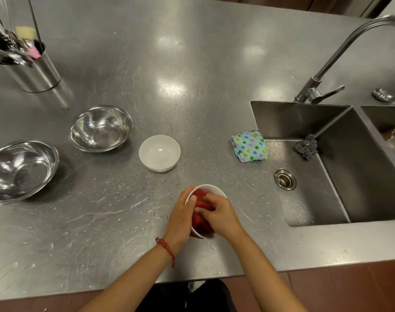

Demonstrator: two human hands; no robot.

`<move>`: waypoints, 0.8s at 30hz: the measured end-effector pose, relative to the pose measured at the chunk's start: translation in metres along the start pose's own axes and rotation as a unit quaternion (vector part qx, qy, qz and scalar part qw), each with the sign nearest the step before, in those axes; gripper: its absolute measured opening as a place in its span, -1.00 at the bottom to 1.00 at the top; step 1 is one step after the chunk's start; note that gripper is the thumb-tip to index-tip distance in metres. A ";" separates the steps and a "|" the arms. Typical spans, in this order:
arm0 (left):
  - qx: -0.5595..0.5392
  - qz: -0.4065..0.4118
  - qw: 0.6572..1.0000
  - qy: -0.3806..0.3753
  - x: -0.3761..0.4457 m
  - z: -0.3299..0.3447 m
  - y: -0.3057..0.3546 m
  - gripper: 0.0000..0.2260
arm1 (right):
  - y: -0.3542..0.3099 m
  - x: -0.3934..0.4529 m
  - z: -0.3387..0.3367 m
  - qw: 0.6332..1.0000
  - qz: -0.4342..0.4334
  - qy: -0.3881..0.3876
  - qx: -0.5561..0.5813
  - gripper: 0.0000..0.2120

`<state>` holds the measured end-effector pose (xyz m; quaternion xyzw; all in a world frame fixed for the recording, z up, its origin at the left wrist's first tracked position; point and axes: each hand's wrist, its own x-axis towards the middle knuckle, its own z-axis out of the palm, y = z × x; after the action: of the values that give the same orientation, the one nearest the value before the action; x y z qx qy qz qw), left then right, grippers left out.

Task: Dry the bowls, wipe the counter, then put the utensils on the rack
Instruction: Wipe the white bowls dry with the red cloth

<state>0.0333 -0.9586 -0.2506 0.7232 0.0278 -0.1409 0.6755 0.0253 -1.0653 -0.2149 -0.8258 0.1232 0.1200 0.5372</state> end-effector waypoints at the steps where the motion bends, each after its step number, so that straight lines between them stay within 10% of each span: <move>1: 0.003 0.000 1.000 -0.007 0.002 0.000 -0.002 -0.75 | 0.002 0.000 0.006 0.998 0.017 0.049 0.043 -0.86; 7: -0.053 -0.017 0.998 0.040 0.020 -0.002 -0.010 -0.72 | 0.012 0.006 -0.018 0.972 0.018 0.184 0.147 -0.75; 24: 0.143 -0.049 0.982 0.110 0.042 -0.015 -0.038 -0.77 | 0.026 0.029 -0.034 0.961 0.005 0.176 0.213 -0.69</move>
<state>0.0676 -0.9471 -0.2971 0.8212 0.1175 -0.0959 0.5501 0.0462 -1.1085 -0.2331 -0.6999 0.2427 -0.0536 0.6696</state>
